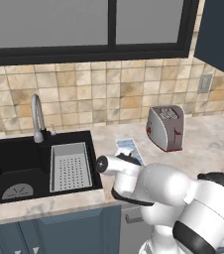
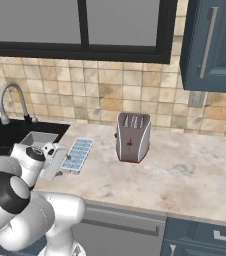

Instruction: The ice cube tray has been filled with water. Take the tray and place it in the freezer to make ice. Close the freezer door after placing the tray.

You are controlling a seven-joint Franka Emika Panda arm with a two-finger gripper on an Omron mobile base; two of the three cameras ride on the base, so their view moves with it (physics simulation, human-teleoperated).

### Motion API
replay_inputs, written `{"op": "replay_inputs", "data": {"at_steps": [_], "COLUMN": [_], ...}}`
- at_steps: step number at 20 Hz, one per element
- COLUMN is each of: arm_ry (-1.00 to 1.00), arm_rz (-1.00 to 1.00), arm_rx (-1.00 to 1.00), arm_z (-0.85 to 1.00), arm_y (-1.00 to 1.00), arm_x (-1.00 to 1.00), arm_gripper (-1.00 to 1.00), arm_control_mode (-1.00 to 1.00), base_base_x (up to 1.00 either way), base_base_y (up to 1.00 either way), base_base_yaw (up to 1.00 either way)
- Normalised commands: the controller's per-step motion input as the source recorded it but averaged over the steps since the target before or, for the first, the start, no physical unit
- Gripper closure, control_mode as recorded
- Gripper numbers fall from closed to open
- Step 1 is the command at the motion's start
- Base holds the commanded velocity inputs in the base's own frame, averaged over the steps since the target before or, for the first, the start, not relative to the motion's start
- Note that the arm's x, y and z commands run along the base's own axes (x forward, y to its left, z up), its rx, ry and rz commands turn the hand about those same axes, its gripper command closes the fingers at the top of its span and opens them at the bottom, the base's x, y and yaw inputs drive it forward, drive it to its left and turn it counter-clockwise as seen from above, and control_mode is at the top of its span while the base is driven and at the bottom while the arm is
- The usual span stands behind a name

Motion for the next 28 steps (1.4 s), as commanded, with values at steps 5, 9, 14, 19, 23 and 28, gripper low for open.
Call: {"op": "replay_inputs", "data": {"at_steps": [5,9,14,19,23,28], "arm_ry": [0.0,0.0,0.0,0.0,0.0,0.0], "arm_rz": [0.0,0.04,0.17,0.27,0.21,0.06], "arm_rx": [0.0,0.0,0.0,0.0,0.0,0.0], "arm_z": [0.0,-0.08,-0.3,-0.44,-0.51,-0.34], "arm_y": [-0.32,-0.25,-0.13,-0.02,0.0,0.0], "arm_x": [0.0,0.05,0.28,0.31,0.06,0.0], "arm_gripper": [-1.0,-1.0,-1.0,-1.0,1.0,1.0], "arm_control_mode": [-1.0,-1.0,-1.0,-1.0,-1.0,-1.0], "base_base_x": [0.0,0.0,0.0,0.0,0.0,0.0], "base_base_y": [0.0,0.0,0.0,0.0,0.0,0.0], "base_base_yaw": [0.0,0.0,0.0,0.0,0.0,0.0]}}
